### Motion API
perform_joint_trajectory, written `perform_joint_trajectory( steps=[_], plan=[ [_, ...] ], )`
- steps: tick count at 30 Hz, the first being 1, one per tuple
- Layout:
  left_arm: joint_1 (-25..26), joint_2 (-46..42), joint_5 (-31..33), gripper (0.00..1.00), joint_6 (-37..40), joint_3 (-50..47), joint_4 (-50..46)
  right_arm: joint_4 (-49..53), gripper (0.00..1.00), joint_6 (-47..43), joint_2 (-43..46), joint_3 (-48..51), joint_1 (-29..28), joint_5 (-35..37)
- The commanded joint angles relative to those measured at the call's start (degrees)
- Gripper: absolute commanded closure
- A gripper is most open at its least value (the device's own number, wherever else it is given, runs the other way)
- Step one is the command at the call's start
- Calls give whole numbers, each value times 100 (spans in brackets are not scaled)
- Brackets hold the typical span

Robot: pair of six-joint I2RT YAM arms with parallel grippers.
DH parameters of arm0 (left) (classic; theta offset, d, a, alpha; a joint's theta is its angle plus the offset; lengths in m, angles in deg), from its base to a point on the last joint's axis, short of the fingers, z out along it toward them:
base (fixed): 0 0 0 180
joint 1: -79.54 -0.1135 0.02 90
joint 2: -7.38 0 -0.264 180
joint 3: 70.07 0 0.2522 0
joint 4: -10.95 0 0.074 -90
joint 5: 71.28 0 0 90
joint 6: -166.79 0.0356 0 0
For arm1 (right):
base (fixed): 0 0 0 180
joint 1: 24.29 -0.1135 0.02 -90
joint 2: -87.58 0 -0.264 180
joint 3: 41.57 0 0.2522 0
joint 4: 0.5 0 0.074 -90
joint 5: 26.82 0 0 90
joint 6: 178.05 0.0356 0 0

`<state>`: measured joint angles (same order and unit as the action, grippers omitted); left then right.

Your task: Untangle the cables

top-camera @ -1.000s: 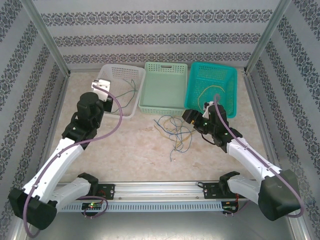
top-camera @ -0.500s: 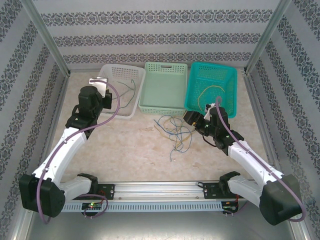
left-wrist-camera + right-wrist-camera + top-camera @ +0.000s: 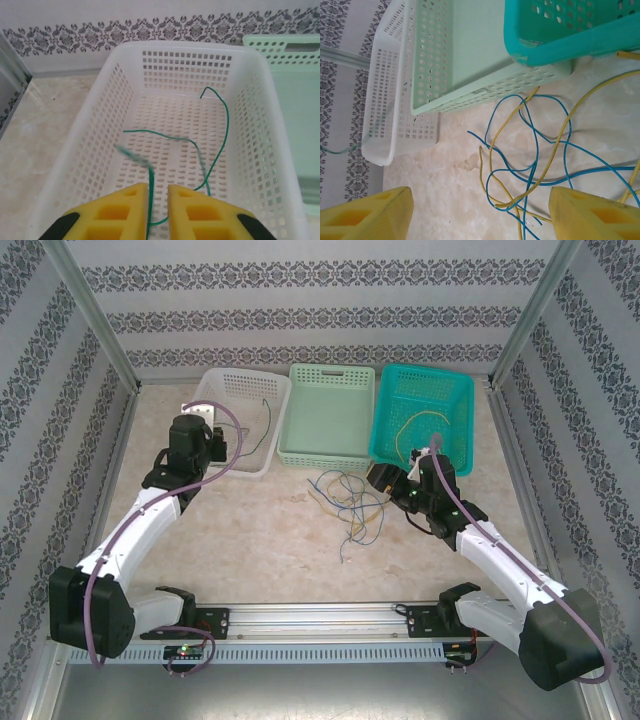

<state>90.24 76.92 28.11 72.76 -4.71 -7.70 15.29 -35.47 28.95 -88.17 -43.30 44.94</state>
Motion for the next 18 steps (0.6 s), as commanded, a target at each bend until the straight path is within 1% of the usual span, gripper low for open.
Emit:
perform_joint_trajectory(
  steps=[1,3,4,6,7,9,11,16,18],
  plan=[
    [-77,181,371,59,-389,-23,-269,69,28,-120,126,32,-26,40],
    [-78,364,636,35,-583,75,-526,235,28,-214,128,-8,-24,56],
    [-77,448,722,29,-638,149,-673,392,28,-273,105,-60,-34,82],
    [-77,625,768,26,-766,385,-1032,877,28,-493,17,-247,-82,155],
    [-80,653,707,22,-806,470,-1117,1080,28,-600,-26,-331,-114,191],
    [-77,642,493,8,-844,564,-1158,1464,29,-816,-138,-499,-241,334],
    [-78,530,282,0,-849,572,-1104,1682,29,-952,-260,-614,-373,413],
    [-70,9,-171,0,-804,451,-836,1891,31,-1117,-752,-829,-775,529],
    [-68,-173,-381,0,-801,371,-767,1925,31,-1076,-961,-926,-850,568]
  ],
)
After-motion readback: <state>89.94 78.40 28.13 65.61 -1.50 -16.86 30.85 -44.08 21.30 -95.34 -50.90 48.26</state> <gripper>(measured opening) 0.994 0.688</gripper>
